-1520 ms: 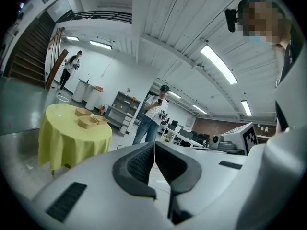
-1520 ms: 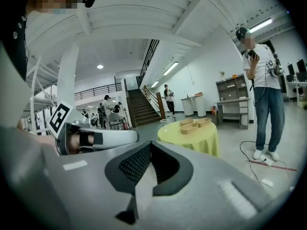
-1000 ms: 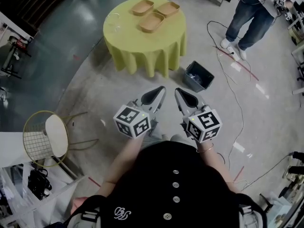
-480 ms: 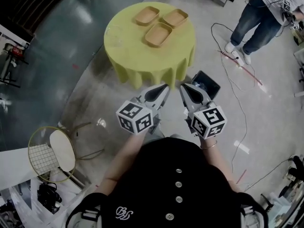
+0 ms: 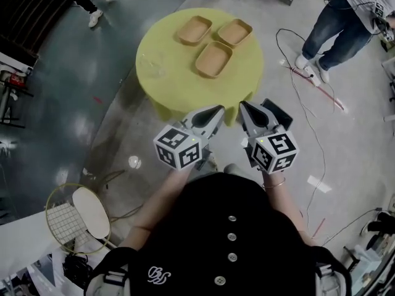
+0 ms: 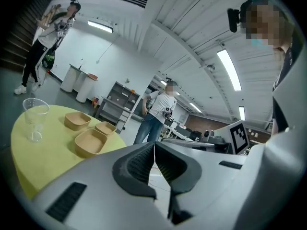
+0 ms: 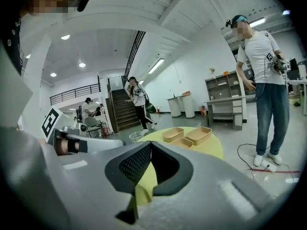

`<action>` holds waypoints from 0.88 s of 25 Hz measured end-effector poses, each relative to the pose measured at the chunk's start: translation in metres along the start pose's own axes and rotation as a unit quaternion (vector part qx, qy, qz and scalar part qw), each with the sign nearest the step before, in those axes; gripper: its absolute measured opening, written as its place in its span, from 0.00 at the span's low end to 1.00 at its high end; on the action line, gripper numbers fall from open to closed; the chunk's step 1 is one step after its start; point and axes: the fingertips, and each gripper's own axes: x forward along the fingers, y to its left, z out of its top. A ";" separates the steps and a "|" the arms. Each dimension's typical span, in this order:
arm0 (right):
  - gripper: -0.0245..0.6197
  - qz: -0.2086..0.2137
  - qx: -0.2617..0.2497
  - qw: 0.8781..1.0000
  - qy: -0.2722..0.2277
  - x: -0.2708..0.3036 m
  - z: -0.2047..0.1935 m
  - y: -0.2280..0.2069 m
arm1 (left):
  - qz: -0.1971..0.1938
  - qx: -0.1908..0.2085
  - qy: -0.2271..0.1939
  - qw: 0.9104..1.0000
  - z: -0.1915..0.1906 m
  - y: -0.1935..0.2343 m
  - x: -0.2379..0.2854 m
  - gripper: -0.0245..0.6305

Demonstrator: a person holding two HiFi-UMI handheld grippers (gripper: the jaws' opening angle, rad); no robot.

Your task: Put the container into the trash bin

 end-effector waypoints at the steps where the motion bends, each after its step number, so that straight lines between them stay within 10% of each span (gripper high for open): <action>1: 0.05 -0.003 0.004 1.000 0.000 0.005 0.001 -0.003 | -0.002 -0.001 0.003 1.000 0.000 0.004 0.002 0.06; 22: 0.05 0.014 -0.004 1.000 0.025 0.057 0.006 -0.030 | 0.036 -0.050 -0.009 0.998 0.009 0.064 0.028 0.06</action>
